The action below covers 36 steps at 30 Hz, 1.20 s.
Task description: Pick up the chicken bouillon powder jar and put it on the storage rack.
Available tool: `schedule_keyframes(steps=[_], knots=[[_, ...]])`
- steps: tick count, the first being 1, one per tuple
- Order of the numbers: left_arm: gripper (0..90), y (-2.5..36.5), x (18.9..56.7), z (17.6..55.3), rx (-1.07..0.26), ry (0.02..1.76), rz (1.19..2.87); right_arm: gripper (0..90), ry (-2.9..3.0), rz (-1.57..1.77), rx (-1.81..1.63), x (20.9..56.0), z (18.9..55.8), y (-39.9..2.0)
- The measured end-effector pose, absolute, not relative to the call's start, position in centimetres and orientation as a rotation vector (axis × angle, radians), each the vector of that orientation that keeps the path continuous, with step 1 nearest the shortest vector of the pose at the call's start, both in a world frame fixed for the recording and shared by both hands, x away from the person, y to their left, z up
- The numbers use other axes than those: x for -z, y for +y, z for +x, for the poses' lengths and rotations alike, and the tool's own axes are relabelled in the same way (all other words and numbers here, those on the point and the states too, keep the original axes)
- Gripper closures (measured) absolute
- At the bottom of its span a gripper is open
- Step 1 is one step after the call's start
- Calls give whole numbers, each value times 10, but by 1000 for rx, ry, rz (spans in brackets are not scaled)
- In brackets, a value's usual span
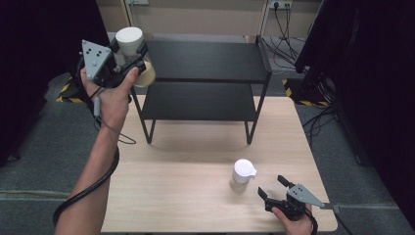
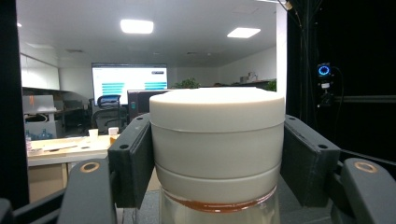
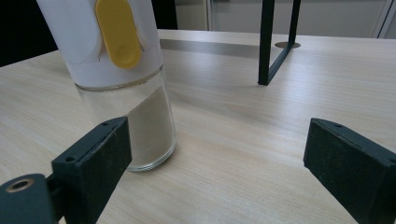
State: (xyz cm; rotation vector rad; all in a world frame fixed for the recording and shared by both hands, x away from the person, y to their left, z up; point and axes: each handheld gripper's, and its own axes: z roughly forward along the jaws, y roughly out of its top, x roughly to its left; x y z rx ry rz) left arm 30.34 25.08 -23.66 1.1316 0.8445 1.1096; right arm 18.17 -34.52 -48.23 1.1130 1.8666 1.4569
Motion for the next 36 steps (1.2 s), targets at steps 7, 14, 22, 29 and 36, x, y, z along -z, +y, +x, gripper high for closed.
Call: schedule_keyframes(steps=[7,14,22,29,36], knots=[[336,248,231,312,-1122,847,1147,79,1866,1112,-1461,483,182,-346],[336,241,227,322,-1130,871,1149,78,1866,1110,-1463,483,182,-346],[336,238,222,335,-1151,888,1160,78,1868,1108,-1462,483,183,-346],[336,235,219,343,-1167,908,1166,78,1869,1107,-1462,483,183,-347],[336,234,222,351,-1179,935,1182,78,1871,1105,-1463,483,183,-347]])
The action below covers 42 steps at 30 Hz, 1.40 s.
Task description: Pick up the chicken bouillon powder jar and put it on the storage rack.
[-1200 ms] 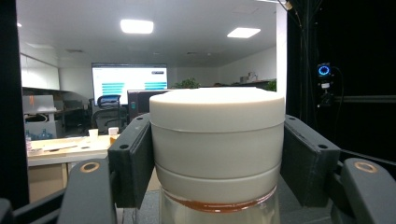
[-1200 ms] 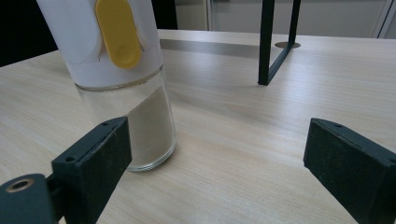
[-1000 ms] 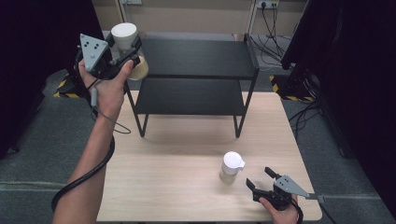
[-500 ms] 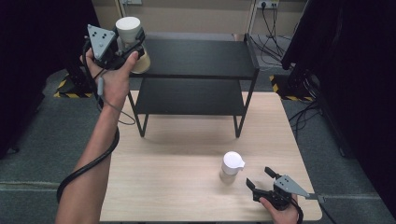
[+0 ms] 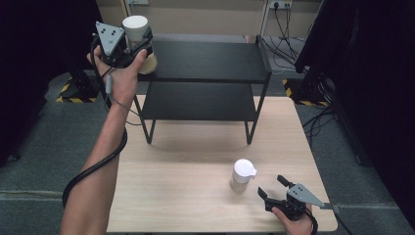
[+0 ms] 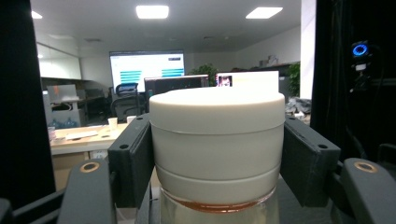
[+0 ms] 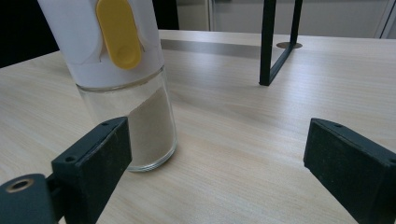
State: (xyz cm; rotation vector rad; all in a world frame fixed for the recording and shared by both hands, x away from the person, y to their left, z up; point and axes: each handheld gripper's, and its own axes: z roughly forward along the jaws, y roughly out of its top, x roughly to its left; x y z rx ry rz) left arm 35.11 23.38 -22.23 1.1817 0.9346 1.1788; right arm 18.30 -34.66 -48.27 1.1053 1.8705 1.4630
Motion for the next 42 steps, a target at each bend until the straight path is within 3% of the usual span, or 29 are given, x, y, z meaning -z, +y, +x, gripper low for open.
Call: schedule_keyframes(steps=[21,24,26,27,28,42], knots=[[328,242,220,355,-1133,946,1203,78,1876,1098,-1457,482,183,-346],[305,243,219,355,-1115,953,1194,77,1876,1098,-1457,482,183,-346],[178,242,220,354,-1122,951,1178,77,1876,1097,-1457,482,183,-346],[178,240,221,354,-1138,960,1160,77,1876,1097,-1457,482,183,-346],[107,240,221,353,-1136,964,1147,77,1877,1095,-1458,482,183,-346],[96,246,238,318,-1139,883,1159,76,1881,1091,-1455,482,183,-346]])
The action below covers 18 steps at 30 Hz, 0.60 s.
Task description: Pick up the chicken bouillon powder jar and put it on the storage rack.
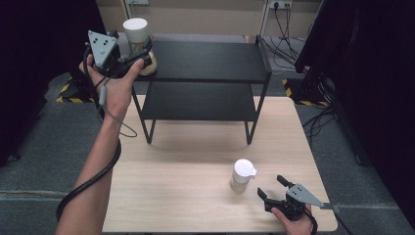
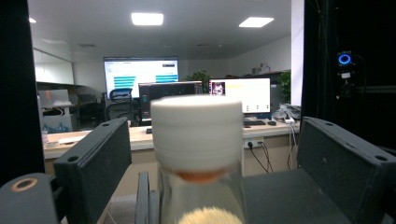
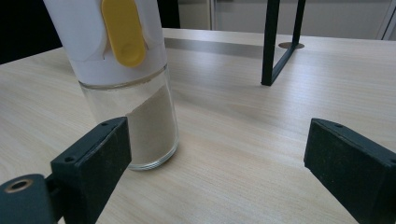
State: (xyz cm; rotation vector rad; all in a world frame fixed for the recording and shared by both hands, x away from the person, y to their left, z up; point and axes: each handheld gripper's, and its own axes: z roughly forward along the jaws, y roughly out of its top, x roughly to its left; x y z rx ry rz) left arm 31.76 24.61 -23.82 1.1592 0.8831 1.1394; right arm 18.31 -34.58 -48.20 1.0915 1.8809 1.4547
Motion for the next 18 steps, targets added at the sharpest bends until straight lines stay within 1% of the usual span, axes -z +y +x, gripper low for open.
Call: schedule_keyframes(steps=[18], knots=[[98,256,286,284,-1095,827,1172,75,1878,1097,-1453,482,182,-345]])
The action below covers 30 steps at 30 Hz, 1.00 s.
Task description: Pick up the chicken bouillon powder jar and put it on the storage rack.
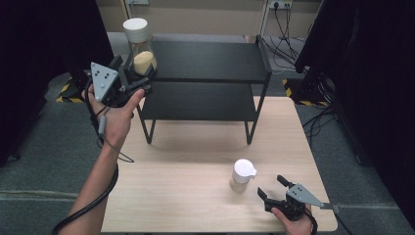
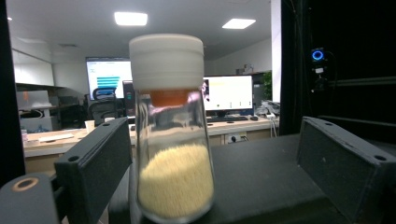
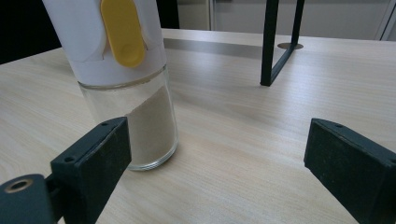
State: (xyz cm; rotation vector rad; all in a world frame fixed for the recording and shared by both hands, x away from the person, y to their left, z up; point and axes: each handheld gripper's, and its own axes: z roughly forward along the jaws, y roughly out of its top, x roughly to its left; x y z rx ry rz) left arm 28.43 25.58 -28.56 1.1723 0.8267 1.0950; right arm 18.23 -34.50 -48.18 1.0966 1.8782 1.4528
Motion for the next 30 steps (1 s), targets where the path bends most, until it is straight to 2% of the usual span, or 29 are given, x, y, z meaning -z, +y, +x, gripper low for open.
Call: schedule_keyframes(steps=[21,30], knots=[[99,269,364,248,-1030,828,1237,75,1876,1088,-1451,482,182,-345],[98,272,413,235,-962,871,1273,75,1872,1087,-1455,483,182,-345]])
